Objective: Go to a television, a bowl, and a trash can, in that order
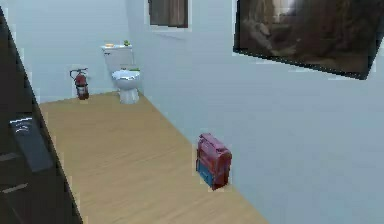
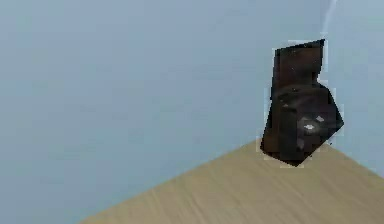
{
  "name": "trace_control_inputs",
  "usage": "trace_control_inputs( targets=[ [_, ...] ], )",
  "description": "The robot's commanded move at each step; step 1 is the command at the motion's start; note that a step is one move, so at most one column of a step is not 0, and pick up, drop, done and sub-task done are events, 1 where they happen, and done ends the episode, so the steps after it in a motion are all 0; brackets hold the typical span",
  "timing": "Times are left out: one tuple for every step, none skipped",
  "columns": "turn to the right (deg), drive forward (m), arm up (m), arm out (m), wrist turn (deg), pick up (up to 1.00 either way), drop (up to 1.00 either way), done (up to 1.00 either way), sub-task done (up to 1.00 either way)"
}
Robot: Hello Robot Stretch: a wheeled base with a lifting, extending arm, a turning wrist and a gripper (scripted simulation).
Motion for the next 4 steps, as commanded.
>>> trace_control_inputs(
  targets=[
    [-45.0, 0.00, 0.00, 0.00, 0.0, 0.00, 0.00, 0.00, 0.00],
    [-36.0, 0.00, 0.00, 0.00, 0.0, 0.00, 0.00, 0.00, 0.00],
    [0.0, 0.95, 0.00, 0.00, 0.0, 0.00, 0.00, 0.00, 0.00],
    [-36.0, 0.00, 0.00, 0.00, 0.0, 0.00, 0.00, 0.00, 0.00]
  ],
)
